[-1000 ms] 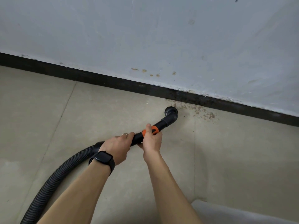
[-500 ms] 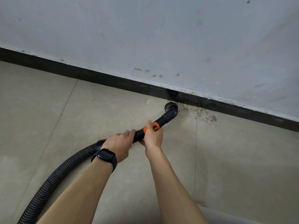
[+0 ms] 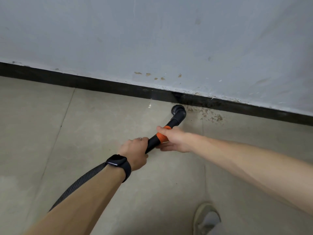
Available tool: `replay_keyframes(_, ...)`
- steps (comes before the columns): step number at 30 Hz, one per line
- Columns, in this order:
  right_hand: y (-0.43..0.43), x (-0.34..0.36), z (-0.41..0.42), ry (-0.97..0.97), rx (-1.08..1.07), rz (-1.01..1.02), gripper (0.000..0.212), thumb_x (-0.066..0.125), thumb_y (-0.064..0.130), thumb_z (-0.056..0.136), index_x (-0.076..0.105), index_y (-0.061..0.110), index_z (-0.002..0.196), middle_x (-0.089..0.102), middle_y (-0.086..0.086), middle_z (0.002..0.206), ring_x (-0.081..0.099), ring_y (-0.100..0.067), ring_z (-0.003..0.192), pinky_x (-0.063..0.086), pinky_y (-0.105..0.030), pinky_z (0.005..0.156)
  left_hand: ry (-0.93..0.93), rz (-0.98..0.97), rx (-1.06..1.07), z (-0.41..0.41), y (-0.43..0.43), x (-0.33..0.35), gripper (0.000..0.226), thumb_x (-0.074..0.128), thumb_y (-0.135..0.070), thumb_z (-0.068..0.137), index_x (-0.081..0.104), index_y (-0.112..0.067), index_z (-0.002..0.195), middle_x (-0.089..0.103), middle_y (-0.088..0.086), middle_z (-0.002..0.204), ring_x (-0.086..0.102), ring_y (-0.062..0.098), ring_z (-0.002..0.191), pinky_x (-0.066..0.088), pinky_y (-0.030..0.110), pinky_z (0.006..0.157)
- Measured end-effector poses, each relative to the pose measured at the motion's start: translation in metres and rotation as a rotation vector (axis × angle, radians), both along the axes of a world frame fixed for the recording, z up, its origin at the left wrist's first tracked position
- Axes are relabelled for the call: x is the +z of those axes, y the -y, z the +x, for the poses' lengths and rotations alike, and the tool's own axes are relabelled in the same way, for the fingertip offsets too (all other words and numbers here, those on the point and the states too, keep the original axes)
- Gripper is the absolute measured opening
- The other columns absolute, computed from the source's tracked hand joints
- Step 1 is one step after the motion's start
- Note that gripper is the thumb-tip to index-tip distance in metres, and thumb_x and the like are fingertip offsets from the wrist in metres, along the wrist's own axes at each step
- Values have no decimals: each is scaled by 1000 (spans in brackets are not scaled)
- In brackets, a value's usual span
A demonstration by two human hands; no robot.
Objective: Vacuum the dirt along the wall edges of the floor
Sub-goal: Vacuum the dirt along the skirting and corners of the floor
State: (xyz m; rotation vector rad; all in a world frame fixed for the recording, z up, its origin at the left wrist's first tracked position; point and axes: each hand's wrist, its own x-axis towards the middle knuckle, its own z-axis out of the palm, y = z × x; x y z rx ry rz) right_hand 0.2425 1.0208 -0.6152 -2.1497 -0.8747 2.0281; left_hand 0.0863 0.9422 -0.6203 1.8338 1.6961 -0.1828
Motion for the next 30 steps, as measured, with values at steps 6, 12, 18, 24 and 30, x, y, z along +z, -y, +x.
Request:
replay_keyframes(6,22,-17,7,13,-89,139,47,66,47,97,51,8,119,71,-16,112,76,-27,91,64,-41,83,50,34,36,5,10,-4,26,55,-30,91,48,-24,115,59,0,102,60,26,89,47,34,74)
replay_keyframes(12,25,-32,-17,-156,-456,334,38,55,41,104,44,8,121,67,-7,97,73,-20,70,63,-39,78,44,117,122,21,6,-8,36,54,-37,91,46,-26,125,62,-1,107,62,24,94,43,32,76)
replay_keyframes(18,30,-40,-10,-140,-409,380,35,47,37,107,39,5,118,59,-2,82,69,-20,59,57,-32,67,57,145,251,35,18,-17,41,55,-42,87,46,-27,124,66,-5,105,64,21,93,40,30,70)
replay_keyframes(24,24,-41,-12,-231,-413,346,35,49,35,107,35,7,121,56,-4,84,70,-22,62,60,-42,79,93,47,373,37,15,-32,21,53,-33,87,43,-19,98,58,0,82,57,26,72,48,36,65)
replay_keyframes(30,9,-36,-6,-301,-503,235,43,61,30,103,38,6,129,61,-7,88,72,-25,65,65,-39,71,28,78,351,27,9,-33,19,55,-36,87,44,-21,90,57,-3,68,59,25,62,50,35,56)
